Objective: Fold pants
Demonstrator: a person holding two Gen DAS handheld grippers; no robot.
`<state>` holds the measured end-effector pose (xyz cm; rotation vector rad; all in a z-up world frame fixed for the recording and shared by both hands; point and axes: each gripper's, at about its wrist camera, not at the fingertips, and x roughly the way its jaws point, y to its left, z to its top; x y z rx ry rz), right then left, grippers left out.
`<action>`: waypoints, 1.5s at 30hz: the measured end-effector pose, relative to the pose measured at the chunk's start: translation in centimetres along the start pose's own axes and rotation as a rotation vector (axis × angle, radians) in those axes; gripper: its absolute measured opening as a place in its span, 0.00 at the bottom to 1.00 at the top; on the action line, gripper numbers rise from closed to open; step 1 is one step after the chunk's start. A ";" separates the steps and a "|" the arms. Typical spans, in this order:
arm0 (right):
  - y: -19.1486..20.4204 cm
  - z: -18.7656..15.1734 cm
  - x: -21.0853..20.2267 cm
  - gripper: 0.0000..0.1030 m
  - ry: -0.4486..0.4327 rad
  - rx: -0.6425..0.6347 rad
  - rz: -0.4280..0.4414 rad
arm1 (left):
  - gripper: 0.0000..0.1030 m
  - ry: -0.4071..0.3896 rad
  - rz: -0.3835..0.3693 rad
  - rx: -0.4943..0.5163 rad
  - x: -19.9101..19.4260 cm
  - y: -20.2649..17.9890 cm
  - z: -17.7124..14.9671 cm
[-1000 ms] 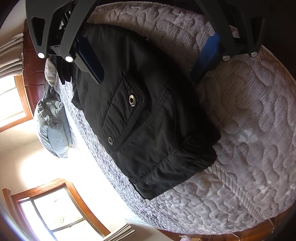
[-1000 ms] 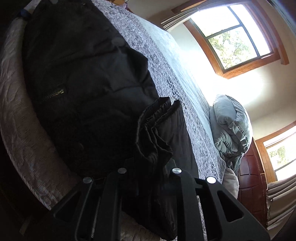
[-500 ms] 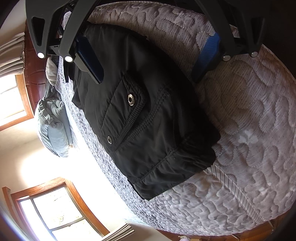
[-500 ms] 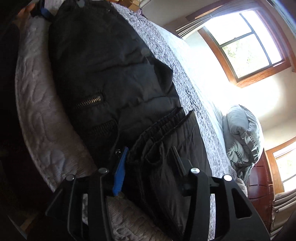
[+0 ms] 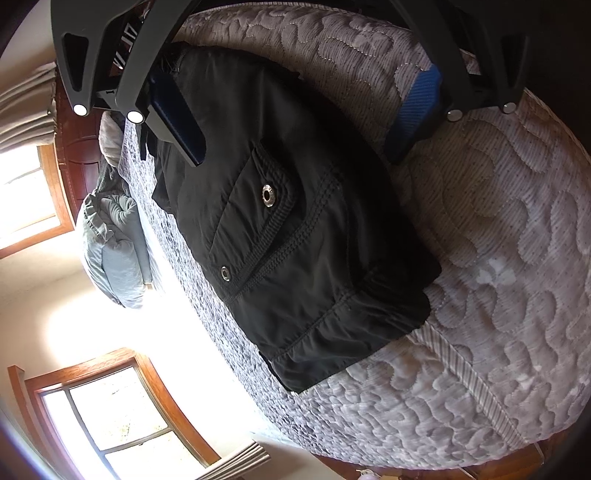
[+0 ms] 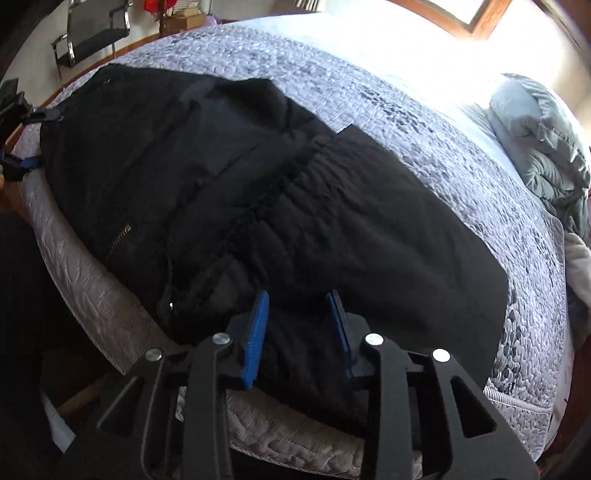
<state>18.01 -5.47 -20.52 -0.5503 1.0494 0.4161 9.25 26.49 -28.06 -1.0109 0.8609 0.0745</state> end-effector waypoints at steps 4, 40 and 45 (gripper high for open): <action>-0.8 2.0 -0.3 0.33 0.060 -0.034 0.083 | 0.95 -0.032 -0.019 -0.044 -0.7 0.5 0.2; 28.0 39.2 15.3 0.57 0.740 -0.821 0.941 | 0.47 -0.132 -0.160 -0.511 0.1 7.2 2.6; 26.5 39.7 13.1 0.31 0.712 -0.826 0.913 | 0.35 -0.129 -0.165 -0.496 -0.7 7.3 1.8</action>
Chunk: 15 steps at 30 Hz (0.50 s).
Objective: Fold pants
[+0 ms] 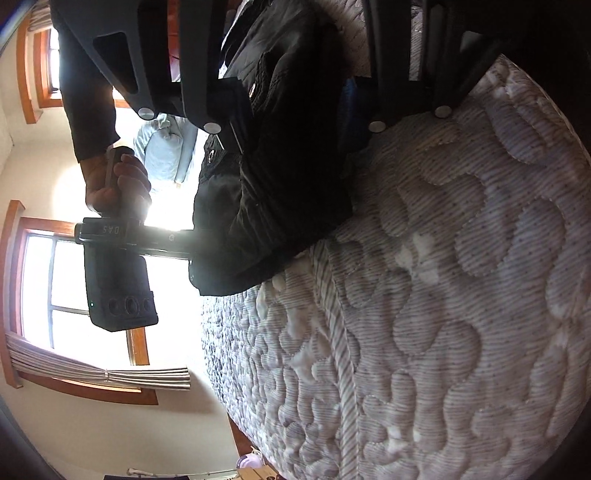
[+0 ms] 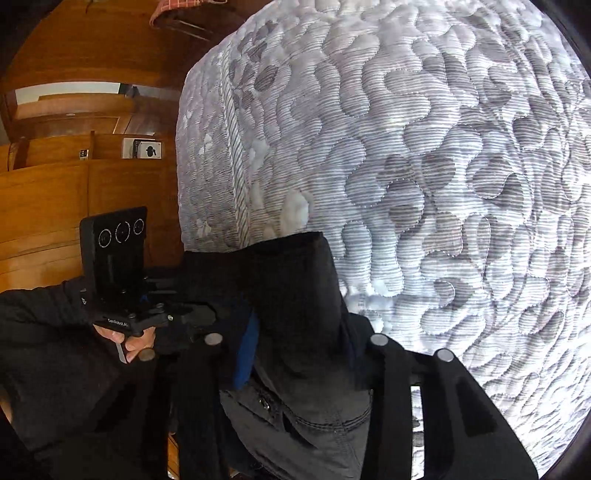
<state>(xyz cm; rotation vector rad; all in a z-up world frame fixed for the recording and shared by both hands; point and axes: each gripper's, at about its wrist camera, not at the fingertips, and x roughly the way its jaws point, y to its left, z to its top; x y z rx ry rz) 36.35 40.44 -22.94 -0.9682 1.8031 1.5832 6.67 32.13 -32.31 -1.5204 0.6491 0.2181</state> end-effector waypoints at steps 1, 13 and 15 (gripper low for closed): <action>0.0 -0.1 -0.2 0.30 -0.007 -0.003 -0.008 | 0.33 -0.002 -0.003 0.012 -0.1 -0.4 -0.2; 6.7 -6.6 -7.2 0.25 -0.107 -0.008 -0.165 | 0.27 -0.021 -0.044 0.244 -2.7 -8.4 -2.8; 7.7 -8.0 -8.3 0.24 -0.123 -0.003 -0.190 | 0.27 -0.022 -0.041 0.290 -2.9 -10.4 -3.4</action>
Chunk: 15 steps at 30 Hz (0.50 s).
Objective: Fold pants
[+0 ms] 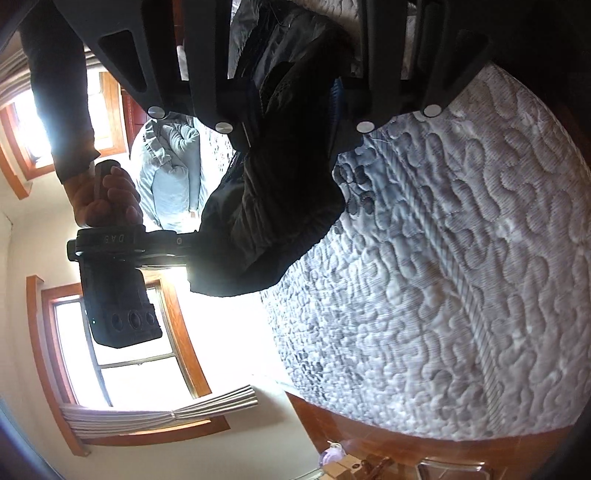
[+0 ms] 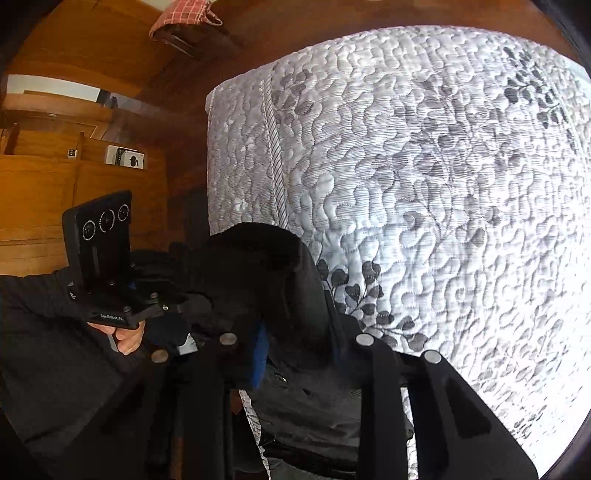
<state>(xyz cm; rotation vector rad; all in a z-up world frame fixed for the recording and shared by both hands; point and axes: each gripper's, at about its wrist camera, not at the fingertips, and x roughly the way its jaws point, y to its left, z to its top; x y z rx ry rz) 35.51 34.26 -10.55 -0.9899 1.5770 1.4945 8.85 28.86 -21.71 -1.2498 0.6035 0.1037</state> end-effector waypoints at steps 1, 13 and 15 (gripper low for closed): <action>0.3 -0.9 -0.9 0.24 -0.009 0.005 -0.012 | 0.27 0.003 0.000 0.023 -0.1 -1.0 0.0; 4.3 -8.1 -6.1 0.23 -0.094 0.046 -0.118 | 0.26 0.023 -0.012 0.211 -1.6 -8.0 -2.7; 4.9 -9.0 -6.5 0.23 -0.111 0.041 -0.130 | 0.26 0.023 -0.013 0.234 -1.9 -8.8 -3.2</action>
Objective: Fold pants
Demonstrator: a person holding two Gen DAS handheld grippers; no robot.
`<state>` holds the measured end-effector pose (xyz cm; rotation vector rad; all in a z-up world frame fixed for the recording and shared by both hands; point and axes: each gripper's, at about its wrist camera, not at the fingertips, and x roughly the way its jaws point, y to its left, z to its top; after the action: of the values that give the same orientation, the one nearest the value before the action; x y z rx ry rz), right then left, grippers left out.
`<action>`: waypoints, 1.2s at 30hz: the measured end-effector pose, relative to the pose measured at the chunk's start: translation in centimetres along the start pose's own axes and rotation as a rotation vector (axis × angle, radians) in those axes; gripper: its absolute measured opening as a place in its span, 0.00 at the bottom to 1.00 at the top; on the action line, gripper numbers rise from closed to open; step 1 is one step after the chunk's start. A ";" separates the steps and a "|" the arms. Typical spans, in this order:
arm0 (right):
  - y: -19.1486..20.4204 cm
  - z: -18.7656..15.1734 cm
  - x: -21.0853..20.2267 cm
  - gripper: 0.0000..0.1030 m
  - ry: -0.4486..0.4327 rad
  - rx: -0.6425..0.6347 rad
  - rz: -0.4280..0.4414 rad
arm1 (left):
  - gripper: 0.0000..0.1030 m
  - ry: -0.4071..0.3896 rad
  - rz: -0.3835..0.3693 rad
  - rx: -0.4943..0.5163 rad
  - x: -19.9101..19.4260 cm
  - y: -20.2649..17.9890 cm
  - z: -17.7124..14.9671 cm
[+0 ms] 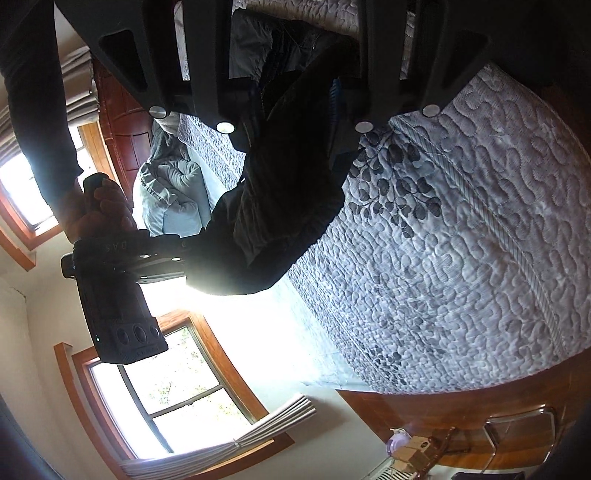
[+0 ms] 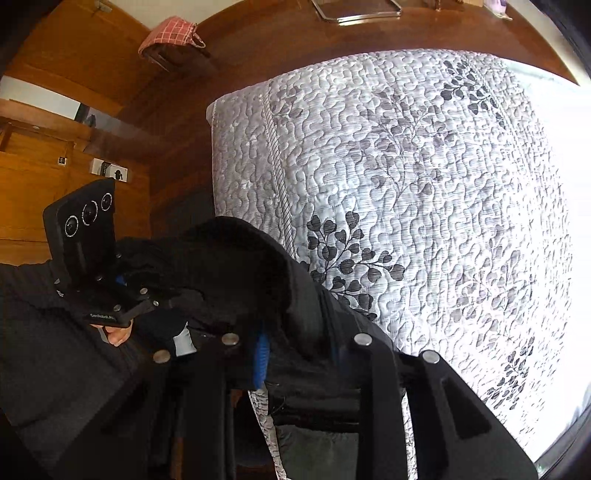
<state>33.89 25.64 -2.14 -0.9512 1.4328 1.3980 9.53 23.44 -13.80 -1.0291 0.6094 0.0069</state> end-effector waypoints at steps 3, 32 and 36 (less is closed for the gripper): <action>0.4 -1.2 -1.0 0.22 -0.021 -0.006 -0.023 | 0.26 0.002 -0.002 0.035 -0.3 -1.6 -0.5; 2.4 -14.4 -7.6 0.21 -0.172 0.072 -0.168 | 0.26 0.044 -0.048 0.324 0.6 -14.3 -5.3; 2.8 -16.1 -8.1 0.21 -0.183 0.081 -0.187 | 0.26 0.058 -0.052 0.357 0.9 -15.6 -6.0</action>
<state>32.36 9.30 5.85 -0.8587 1.2225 1.2465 11.87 10.09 -3.98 -0.6998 0.6110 -0.1726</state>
